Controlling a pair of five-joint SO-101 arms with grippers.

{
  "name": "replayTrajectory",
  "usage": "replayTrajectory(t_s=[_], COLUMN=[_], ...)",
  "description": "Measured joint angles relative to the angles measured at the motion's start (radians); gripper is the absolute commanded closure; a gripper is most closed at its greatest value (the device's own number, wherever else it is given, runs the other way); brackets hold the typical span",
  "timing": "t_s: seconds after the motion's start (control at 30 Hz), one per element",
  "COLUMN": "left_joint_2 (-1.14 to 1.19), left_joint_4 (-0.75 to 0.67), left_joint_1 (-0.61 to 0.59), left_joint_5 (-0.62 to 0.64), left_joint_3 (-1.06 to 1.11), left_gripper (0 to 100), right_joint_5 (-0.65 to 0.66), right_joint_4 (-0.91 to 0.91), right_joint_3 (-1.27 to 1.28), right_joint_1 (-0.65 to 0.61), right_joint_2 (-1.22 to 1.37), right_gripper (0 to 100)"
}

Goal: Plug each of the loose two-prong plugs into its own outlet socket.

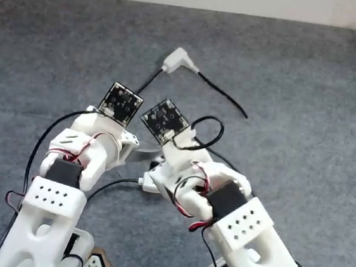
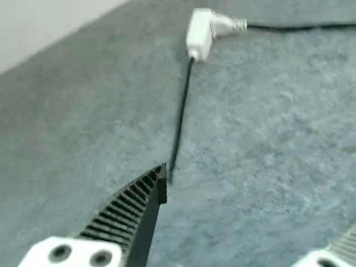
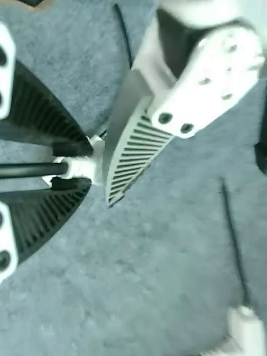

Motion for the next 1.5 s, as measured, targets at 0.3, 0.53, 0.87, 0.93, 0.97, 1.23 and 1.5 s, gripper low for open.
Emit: replayTrajectory(t_s=[0.3,0.53,0.87,0.93,0.97,1.23,1.5], left_joint_2=[0.015,0.015,0.015,0.015,0.015,0.015,0.239], left_joint_4=[0.008,0.008,0.063,0.084,0.091,0.094,0.094], left_joint_1=[0.0,-0.044,-0.114,-0.146,-0.161,-0.301,-0.394], left_joint_5=[-0.014,-0.006,0.005,0.023,0.029,0.109,0.184], left_joint_3=[0.023,0.023,0.077,0.077,0.077,0.063,-0.074], left_gripper=[53,53,53,53,53,53,53], right_joint_5=[-0.002,0.052,0.419,0.483,0.511,0.657,0.821], right_joint_4=[0.046,0.166,0.523,0.575,0.589,0.628,0.629], right_joint_3=[-0.12,-0.137,-0.585,-0.66,-0.697,-0.77,-0.77], right_joint_1=[0.014,0.075,0.08,0.041,0.02,-0.044,0.009], right_joint_2=[-0.005,0.009,0.516,0.597,0.628,0.753,0.753], right_gripper=[99.0,99.1,99.1,99.1,99.1,99.0,99.0])
